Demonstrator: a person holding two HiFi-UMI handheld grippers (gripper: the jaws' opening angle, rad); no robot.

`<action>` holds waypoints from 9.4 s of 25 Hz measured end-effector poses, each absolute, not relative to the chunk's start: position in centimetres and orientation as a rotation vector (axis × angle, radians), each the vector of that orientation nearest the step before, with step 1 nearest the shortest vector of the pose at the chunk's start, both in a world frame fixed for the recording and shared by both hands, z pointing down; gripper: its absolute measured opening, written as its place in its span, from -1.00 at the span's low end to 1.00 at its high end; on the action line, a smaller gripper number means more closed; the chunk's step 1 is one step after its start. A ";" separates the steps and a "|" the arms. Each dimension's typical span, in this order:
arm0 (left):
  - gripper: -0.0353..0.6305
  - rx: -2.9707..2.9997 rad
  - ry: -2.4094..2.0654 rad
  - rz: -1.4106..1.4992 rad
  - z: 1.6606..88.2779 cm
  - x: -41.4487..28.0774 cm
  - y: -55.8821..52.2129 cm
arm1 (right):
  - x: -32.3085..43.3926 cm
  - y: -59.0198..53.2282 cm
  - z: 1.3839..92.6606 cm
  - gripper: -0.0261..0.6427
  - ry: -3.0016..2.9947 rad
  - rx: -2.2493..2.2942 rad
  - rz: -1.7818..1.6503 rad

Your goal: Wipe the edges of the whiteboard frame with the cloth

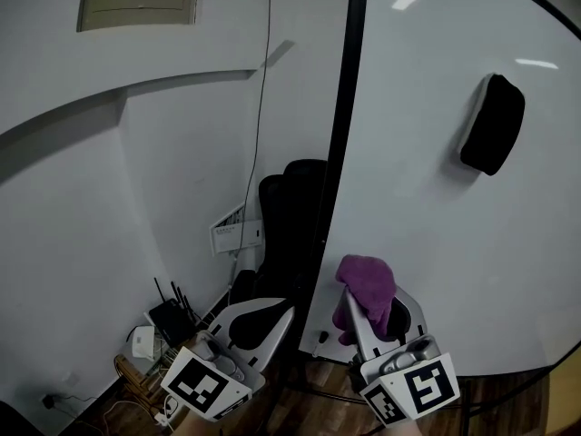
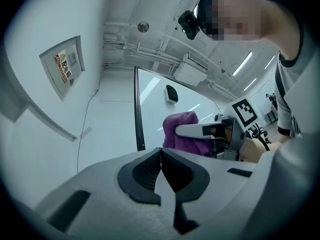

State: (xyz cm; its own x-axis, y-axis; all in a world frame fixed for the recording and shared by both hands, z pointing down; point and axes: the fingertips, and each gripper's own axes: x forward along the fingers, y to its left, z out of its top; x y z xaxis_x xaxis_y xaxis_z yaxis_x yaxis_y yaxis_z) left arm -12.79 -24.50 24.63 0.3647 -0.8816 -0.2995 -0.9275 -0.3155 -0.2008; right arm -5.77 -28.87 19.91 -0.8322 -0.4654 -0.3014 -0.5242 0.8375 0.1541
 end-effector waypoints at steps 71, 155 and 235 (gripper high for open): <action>-0.84 -2.611 0.878 0.295 21.3 -20.7 -29.0 | -13.7 -33.5 -9.5 -0.60 2.274 -1.478 0.744; -0.84 -2.729 1.005 0.220 28.0 -19.8 -26.6 | -13.8 -34.5 7.3 -0.60 2.312 -1.604 0.670; -0.84 -2.812 1.116 0.151 32.4 -20.3 -26.6 | -13.5 -35.3 26.3 -0.60 2.481 -1.660 0.460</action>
